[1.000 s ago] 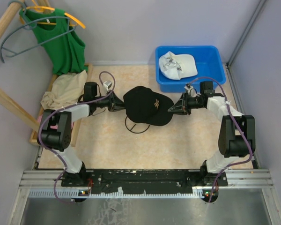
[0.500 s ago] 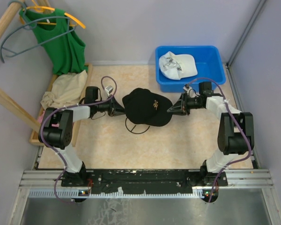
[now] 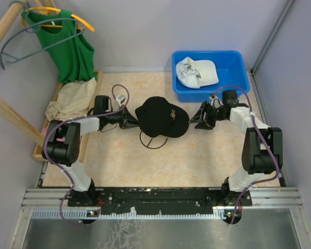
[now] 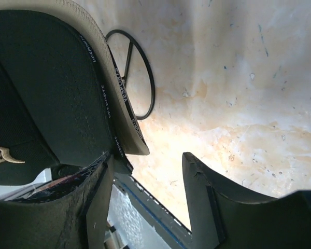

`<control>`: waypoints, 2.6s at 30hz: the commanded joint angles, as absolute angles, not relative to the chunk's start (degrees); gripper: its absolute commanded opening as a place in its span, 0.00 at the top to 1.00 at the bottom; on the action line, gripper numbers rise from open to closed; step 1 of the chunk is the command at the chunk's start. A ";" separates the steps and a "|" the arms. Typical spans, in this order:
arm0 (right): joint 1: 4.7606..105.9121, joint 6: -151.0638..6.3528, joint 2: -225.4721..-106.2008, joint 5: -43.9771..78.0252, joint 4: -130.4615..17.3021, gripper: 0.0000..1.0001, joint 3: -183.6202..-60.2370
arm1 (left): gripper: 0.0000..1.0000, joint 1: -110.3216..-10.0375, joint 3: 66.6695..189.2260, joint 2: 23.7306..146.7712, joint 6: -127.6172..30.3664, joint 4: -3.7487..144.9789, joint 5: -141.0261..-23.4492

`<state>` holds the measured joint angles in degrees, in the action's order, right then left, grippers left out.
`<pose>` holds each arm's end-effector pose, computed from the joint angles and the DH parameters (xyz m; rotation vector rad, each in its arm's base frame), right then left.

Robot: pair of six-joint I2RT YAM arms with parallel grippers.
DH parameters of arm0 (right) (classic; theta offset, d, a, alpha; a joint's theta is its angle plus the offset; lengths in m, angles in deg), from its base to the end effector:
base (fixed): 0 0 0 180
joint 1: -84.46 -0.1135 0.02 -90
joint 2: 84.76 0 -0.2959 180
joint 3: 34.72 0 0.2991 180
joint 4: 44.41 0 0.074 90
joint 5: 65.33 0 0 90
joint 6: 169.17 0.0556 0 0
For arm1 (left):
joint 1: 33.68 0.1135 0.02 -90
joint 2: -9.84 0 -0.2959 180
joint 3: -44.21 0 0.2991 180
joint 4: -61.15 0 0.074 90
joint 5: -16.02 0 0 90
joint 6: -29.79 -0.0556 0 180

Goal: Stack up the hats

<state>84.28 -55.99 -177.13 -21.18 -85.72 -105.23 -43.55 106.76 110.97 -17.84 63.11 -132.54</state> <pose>0.3606 0.0410 0.1972 0.2613 2.5993 1.2020 0.3753 -0.1135 0.1504 -0.0733 2.3735 -1.6237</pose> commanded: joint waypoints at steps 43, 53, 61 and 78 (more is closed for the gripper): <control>84.17 -54.17 -204.69 4.41 -89.97 0.01 -164.03 | 0.31 -38.01 106.67 90.78 -18.51 72.46 -123.74; 82.40 -51.85 -224.65 9.77 -93.19 0.01 -187.14 | 0.27 -37.75 111.84 90.86 -20.15 72.39 -119.92; 80.84 -50.31 -229.95 8.17 -89.22 0.01 -187.81 | 0.26 -37.48 113.82 92.88 -19.95 72.38 -119.56; 77.39 -47.70 -238.56 9.04 -84.34 0.01 -190.28 | 0.25 -36.73 115.51 93.82 -20.33 72.44 -118.89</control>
<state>78.16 -48.56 -236.69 7.04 -86.77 -187.39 -37.12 112.92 93.66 -19.19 72.40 -119.30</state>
